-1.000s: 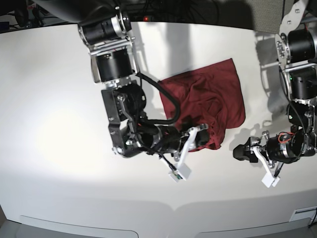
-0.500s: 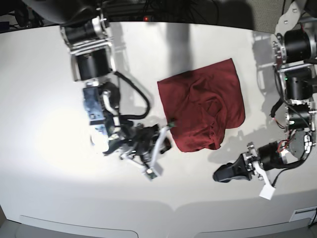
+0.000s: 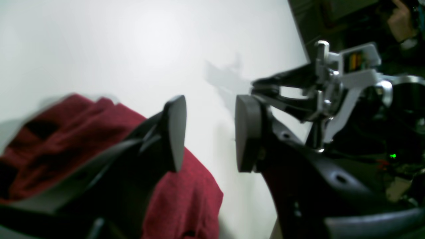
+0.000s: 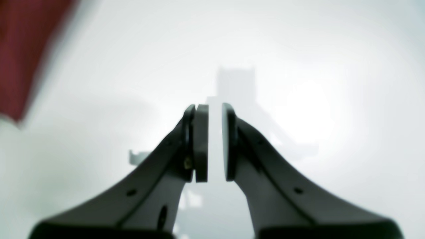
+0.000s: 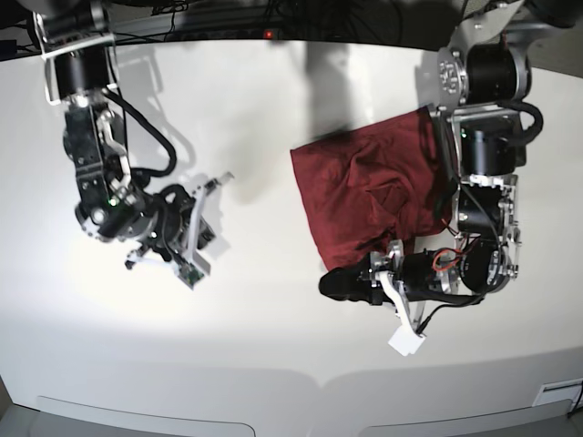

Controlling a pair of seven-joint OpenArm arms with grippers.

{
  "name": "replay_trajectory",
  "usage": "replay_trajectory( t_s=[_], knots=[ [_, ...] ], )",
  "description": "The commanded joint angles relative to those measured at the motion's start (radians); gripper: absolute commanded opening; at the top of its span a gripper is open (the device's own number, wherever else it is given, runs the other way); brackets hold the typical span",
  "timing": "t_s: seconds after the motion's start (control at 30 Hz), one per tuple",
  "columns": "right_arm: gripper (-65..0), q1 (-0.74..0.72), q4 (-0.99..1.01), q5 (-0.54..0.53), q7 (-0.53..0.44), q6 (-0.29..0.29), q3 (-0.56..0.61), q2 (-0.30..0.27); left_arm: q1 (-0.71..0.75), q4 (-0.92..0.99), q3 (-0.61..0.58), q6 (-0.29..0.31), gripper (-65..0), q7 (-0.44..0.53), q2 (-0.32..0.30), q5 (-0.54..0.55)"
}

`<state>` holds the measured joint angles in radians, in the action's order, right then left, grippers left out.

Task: Fold the T-shirt properly
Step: 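Open the right gripper and withdraw it from the bundle, then push the folded bundle into a square with the left gripper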

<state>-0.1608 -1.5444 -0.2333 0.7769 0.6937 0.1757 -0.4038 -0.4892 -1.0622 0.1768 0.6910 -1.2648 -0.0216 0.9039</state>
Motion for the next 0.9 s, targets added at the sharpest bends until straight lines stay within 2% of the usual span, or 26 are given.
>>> replay_trajectory(
  t_s=[0.0, 0.1, 0.27, 0.37, 0.5, 0.67, 0.87],
  knots=[
    [-58.5, 0.003, -0.041, -0.005, -0.013, 0.004, -0.006, -0.021, -0.014, -0.041, 0.003, 0.007, -42.1, 0.009, -0.003, -0.005],
    [-58.5, 0.066, -0.087, -0.005, -0.01, 0.0, -0.006, -0.06, 0.037, -0.1, 0.003, 0.007, -42.1, 0.053, -0.004, -0.134],
    [-58.5, 0.099, -0.106, -0.006, -0.01, -0.036, -0.006, -0.071, 0.134, -0.109, 0.003, 0.007, -42.1, 0.281, -0.019, -0.4],
    [-58.5, 0.1, -0.106, -0.006, -0.009, -0.037, -0.006, -0.07, 0.178, -0.109, 0.003, 0.007, -42.1, 0.348, -0.049, -0.485],
    [-58.5, 0.1, -0.106, -0.006, -0.009, -0.037, -0.006, -0.07, 0.196, -0.109, 0.003, 0.007, -42.1, 0.346, -0.117, -0.469],
    [-58.5, 0.1, -0.106, -0.013, -0.013, -0.037, -0.006, -0.069, 0.19, -0.111, 0.003, 0.007, -42.1, 0.304, -0.185, -0.36],
    [-58.5, 0.1, -0.106, -0.013, -0.012, -0.04, -0.006, -0.069, 0.19, -0.111, 0.005, 0.007, -42.1, 0.308, -0.243, -0.353]
  ],
)
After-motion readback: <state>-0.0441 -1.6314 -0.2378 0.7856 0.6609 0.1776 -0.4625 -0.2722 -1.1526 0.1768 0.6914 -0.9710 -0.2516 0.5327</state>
